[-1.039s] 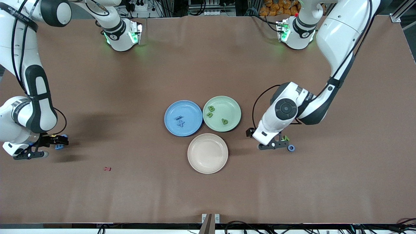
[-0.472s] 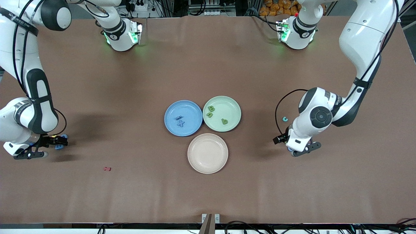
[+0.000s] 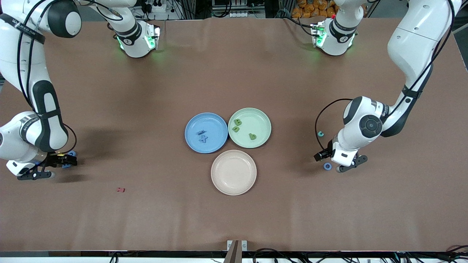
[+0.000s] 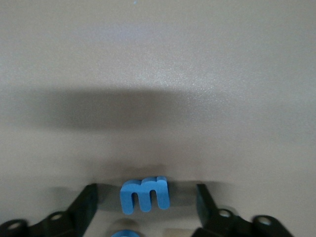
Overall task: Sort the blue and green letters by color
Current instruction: 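Grasp green N with the left gripper while the right gripper grasps blue m, then drop green N on the green plate while the right gripper drops m, then withdraw the left arm to rest while the right gripper grasps blue c, then carry blue c onto the blue plate and open the right gripper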
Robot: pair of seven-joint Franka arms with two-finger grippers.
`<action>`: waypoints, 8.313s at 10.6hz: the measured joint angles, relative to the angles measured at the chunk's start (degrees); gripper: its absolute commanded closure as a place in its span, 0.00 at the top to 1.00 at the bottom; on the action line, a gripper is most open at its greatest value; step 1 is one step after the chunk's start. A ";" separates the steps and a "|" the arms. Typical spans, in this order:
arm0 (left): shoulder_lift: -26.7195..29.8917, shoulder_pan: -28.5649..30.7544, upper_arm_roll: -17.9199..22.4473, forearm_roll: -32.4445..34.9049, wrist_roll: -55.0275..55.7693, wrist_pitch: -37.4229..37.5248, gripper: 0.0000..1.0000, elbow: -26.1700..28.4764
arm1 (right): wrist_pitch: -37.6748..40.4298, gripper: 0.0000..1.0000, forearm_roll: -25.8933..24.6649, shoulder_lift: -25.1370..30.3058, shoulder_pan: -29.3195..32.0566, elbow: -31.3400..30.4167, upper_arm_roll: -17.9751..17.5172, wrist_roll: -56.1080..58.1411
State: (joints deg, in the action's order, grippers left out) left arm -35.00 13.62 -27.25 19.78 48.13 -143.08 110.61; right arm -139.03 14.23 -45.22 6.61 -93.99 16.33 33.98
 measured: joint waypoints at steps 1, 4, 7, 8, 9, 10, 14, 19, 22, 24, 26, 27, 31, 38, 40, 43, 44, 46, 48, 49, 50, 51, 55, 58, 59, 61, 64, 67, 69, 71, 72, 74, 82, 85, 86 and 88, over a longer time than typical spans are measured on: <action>-0.01 -0.08 -0.02 0.00 0.19 -0.05 0.78 0.23 | 0.00 0.39 0.11 -0.01 0.00 0.12 -0.03 0.00; -0.48 -0.28 -0.05 2.61 0.28 -0.06 0.76 0.62 | 0.00 0.06 3.28 0.27 -1.05 0.63 -0.28 -0.01; -1.55 -0.15 0.04 5.86 0.32 -0.31 0.70 0.56 | -0.09 0.05 5.08 0.72 -2.80 0.24 -0.36 -0.40; -1.74 -0.21 0.04 5.93 0.32 -0.38 0.68 0.39 | -0.07 0.05 5.24 1.69 -3.76 -0.15 -0.44 -2.18; -1.99 -0.30 0.05 5.94 0.32 -0.40 0.68 0.11 | 0.10 0.05 5.35 3.38 -5.47 -0.99 -0.52 -5.38; -2.32 -0.34 0.07 5.94 0.32 -0.41 0.65 -0.24 | 0.55 0.05 5.42 5.61 -7.92 -2.45 -0.59 -9.68; -3.60 -0.76 0.21 6.96 0.32 -0.33 0.11 -1.39 | 5.49 0.09 5.52 12.01 -18.78 -6.65 -0.77 -27.82; -3.48 -2.58 0.55 7.09 1.56 -0.27 0.00 -2.00 | 6.12 0.09 5.63 14.87 -35.20 -8.76 -1.04 -52.24; -3.43 -9.14 0.31 7.09 11.84 3.87 0.00 -3.44 | 6.06 0.09 5.66 14.96 -44.94 -8.82 -1.11 -62.31; -2.92 -15.98 0.01 7.09 21.73 5.77 0.00 -4.81 | 6.07 0.73 5.66 14.96 -50.03 -9.15 -1.18 -65.52; -2.11 -22.14 -0.09 7.09 29.37 6.42 0.00 -5.52 | 6.01 1.00 5.66 14.43 -54.01 -9.66 -1.31 -68.41; -1.90 -24.27 -0.18 7.09 31.94 6.61 0.00 -6.08 | 5.96 1.00 5.66 14.16 -55.10 -9.76 -1.32 -68.79; -1.86 -30.53 -0.37 4.81 36.64 6.92 1.00 -8.57 | 6.35 1.00 5.56 14.67 -52.56 -8.85 -0.51 -54.32; 0.11 -29.32 0.11 4.56 20.84 14.42 1.00 -17.49 | 11.86 1.00 2.57 16.15 -28.09 -8.51 -0.21 -6.13; 3.92 -26.45 0.09 3.46 10.24 22.22 1.00 -20.74 | 11.58 1.00 -2.20 16.03 -22.83 -8.69 -0.23 1.94; 9.76 -21.34 0.07 0.03 -2.04 31.85 1.00 -24.16 | 8.67 1.00 -4.25 15.21 -15.10 -8.85 -0.25 19.23; 11.11 -20.22 0.06 -0.87 -4.45 33.24 1.00 -24.48 | 7.92 1.00 -4.29 14.72 -12.38 -8.89 -0.23 25.59; 13.27 -19.02 0.17 -3.26 -8.82 35.81 1.00 -24.70 | 6.74 1.00 -4.35 13.72 -7.76 -8.86 -0.33 38.63; 15.87 -16.53 0.19 -6.96 -13.56 38.39 1.00 -24.80 | 5.93 1.00 -4.35 12.95 -5.46 -8.78 -0.41 47.30; 17.24 -15.39 0.20 -8.01 -15.58 39.74 1.00 -24.85 | 5.45 1.00 -4.35 12.78 -5.06 -8.78 -0.48 50.13; 18.43 -14.96 0.19 -8.37 -16.35 41.10 1.00 -24.86 | 5.15 1.00 -4.35 12.70 -4.73 -8.79 -0.53 52.25; 19.33 -14.95 0.13 -8.46 -16.56 42.13 1.00 -24.88 | 4.95 1.00 -4.35 12.62 -4.10 -8.82 -0.63 54.15; 23.35 -13.04 0.28 -12.86 -20.29 45.36 1.00 -24.93 | 0.70 1.00 -4.35 11.88 2.49 -10.99 -4.55 61.12; 26.74 -9.35 0.44 -15.92 -22.55 48.19 1.00 -24.98 | -3.45 1.00 -4.36 10.41 5.35 -12.78 -6.16 63.93; 27.86 -8.57 0.48 -16.45 -22.70 49.64 1.00 -24.98 | -4.79 1.00 -4.36 9.75 5.42 -13.15 -6.20 64.29; 29.81 -7.46 0.90 -16.67 -23.49 52.22 1.00 -24.98 | -7.65 0.98 -4.36 8.89 5.43 -14.10 -6.33 64.37; 31.40 -4.93 1.48 -17.04 -26.12 54.16 1.00 -24.94 | -10.90 0.38 -4.36 8.58 5.43 -15.70 -6.85 64.39; 32.54 -10.94 10.60 -17.13 -29.09 55.67 1.00 -24.84 | -13.46 0.07 -4.28 9.19 5.41 -16.79 -7.20 63.62; 32.96 -13.52 15.93 -17.20 -33.10 55.77 1.00 -24.52 | -14.10 0.00 -4.22 10.16 5.41 -18.27 -7.35 61.70; 32.95 -13.46 16.90 -17.33 -34.34 55.54 1.00 -24.27 | -13.79 0.00 -4.16 10.70 5.39 -18.85 -7.80 58.29; 32.95 -13.53 16.89 -17.34 -34.35 55.49 1.00 -24.25 | -12.26 0.00 -4.15 11.30 5.19 -18.89 -8.43 54.75; 32.95 -13.56 16.89 -17.34 -34.35 55.11 1.00 -24.25 | -6.63 0.01 -4.14 14.22 2.53 -18.90 -9.15 43.14; 32.95 -11.97 17.12 -17.35 -34.35 51.43 1.00 -24.22 | -1.38 0.01 -4.09 19.13 -21.30 -18.96 -9.60 -13.03; 32.83 -12.02 17.09 -17.35 -34.35 51.14 1.00 -23.98 | -1.52 0.01 -3.77 19.51 -31.67 -18.03 -9.69 -30.51; 32.77 -11.98 17.10 -17.35 -34.35 51.11 1.00 -23.85 | -1.52 0.01 -3.73 19.51 -34.44 -17.99 -9.70 -34.18; 32.73 -11.74 17.14 -17.35 -34.77 51.03 1.00 -23.70 | -1.51 0.01 -3.67 19.48 -39.40 -18.00 -9.69 -40.83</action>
State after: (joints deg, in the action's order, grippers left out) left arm -2.27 1.88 -10.11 2.43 13.36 -92.05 86.91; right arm -140.54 10.56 -25.73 -32.79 -111.99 6.64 -6.85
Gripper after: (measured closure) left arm 0.000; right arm 0.621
